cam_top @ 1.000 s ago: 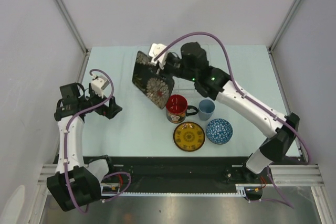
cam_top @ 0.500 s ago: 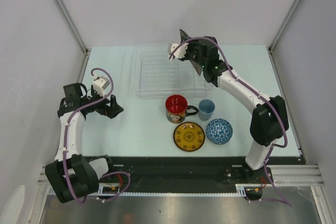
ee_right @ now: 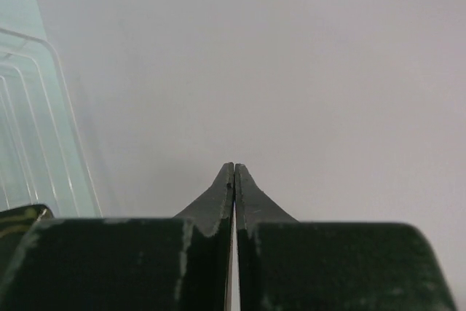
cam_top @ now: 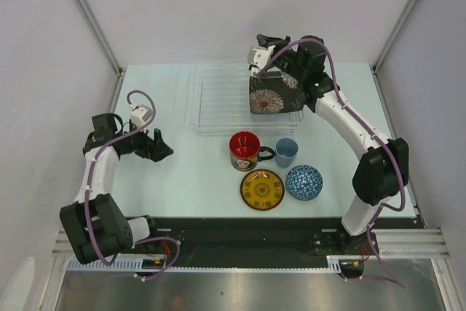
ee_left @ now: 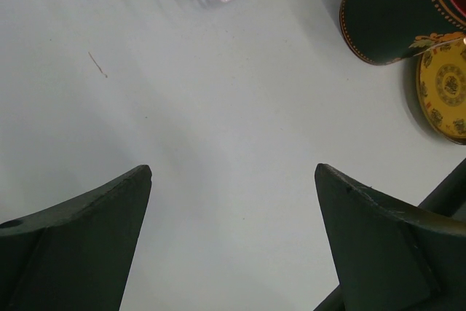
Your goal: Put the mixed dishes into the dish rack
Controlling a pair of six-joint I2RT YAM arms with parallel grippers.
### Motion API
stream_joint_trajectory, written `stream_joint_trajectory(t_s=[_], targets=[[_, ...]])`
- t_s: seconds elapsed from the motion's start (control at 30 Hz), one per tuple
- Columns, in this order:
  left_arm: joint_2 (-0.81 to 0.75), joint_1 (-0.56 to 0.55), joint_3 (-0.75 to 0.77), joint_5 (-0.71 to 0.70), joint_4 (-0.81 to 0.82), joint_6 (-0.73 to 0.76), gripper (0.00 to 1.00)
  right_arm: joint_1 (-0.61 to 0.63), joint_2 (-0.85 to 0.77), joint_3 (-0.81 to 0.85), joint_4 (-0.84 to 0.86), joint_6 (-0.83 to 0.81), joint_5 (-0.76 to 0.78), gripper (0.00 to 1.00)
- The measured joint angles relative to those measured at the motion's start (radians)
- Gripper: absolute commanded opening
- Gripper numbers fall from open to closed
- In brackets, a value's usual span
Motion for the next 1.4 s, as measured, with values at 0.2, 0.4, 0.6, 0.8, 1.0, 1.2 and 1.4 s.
stream_joint_trajectory(t_s=[0.2,0.4,0.6,0.8,1.0,1.2,1.4], targets=[[0.007,0.0,0.013,0.032,0.03,-0.05,1.0,-0.048,0.007,0.014,0.029,0.307,0.101,0.25],[-0.004,-0.012,0.018,0.042,0.071,-0.105,1.0,-0.141,0.077,0.153,-0.1,0.835,0.278,0.67],[0.019,-0.135,0.109,0.034,0.144,-0.197,1.0,-0.269,0.149,0.234,-0.304,1.217,0.266,0.84],[0.21,-0.285,0.356,0.021,0.222,-0.309,1.0,-0.217,0.183,0.197,-0.455,1.36,0.268,1.0],[0.433,-0.452,0.622,0.0,0.238,-0.443,1.0,-0.193,0.178,0.176,-0.496,1.416,0.256,1.0],[0.702,-0.547,0.903,-0.009,0.298,-0.669,1.0,-0.189,0.14,0.138,-0.513,1.406,0.338,1.0],[0.856,-0.625,0.988,-0.047,0.304,-0.795,0.98,-0.21,0.009,0.018,-0.466,1.418,0.336,1.0]])
